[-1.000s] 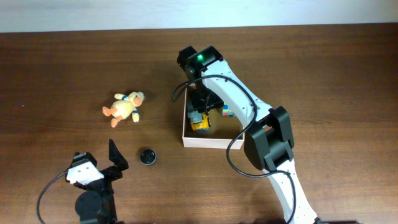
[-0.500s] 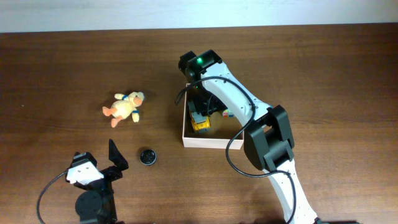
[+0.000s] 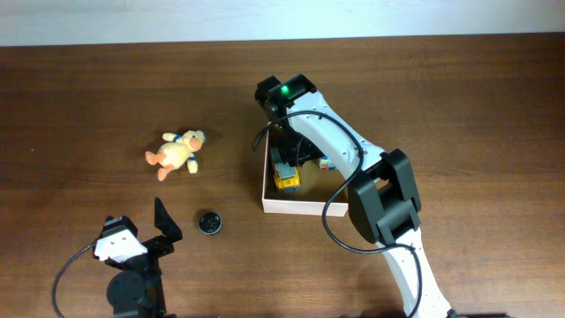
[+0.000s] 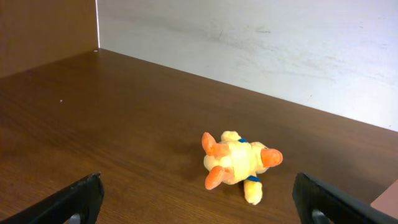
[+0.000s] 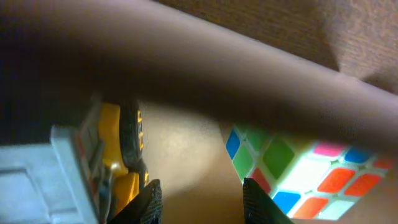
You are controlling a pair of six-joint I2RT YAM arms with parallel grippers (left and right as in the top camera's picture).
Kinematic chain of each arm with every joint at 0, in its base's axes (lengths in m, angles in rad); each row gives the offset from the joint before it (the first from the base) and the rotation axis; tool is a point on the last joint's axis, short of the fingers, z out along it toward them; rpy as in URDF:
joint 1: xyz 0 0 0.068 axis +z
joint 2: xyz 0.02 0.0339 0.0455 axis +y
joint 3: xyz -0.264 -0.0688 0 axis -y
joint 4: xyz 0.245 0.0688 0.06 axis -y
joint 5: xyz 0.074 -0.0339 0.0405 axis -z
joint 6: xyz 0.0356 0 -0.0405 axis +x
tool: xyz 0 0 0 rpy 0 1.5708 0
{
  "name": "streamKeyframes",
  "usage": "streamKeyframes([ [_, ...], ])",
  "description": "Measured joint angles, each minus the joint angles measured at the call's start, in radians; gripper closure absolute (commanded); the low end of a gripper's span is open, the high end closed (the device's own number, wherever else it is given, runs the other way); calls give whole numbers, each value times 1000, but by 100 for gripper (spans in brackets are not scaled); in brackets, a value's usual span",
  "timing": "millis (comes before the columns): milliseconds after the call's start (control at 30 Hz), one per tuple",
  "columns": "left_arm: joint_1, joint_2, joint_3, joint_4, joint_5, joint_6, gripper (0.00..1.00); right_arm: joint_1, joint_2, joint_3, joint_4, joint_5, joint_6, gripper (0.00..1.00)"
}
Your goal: Pack container
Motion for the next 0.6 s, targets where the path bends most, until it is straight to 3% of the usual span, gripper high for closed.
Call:
streamKeyframes([
  [600, 0, 0, 0, 0, 0, 0, 1, -14, 1, 111, 35, -10, -61, 63],
])
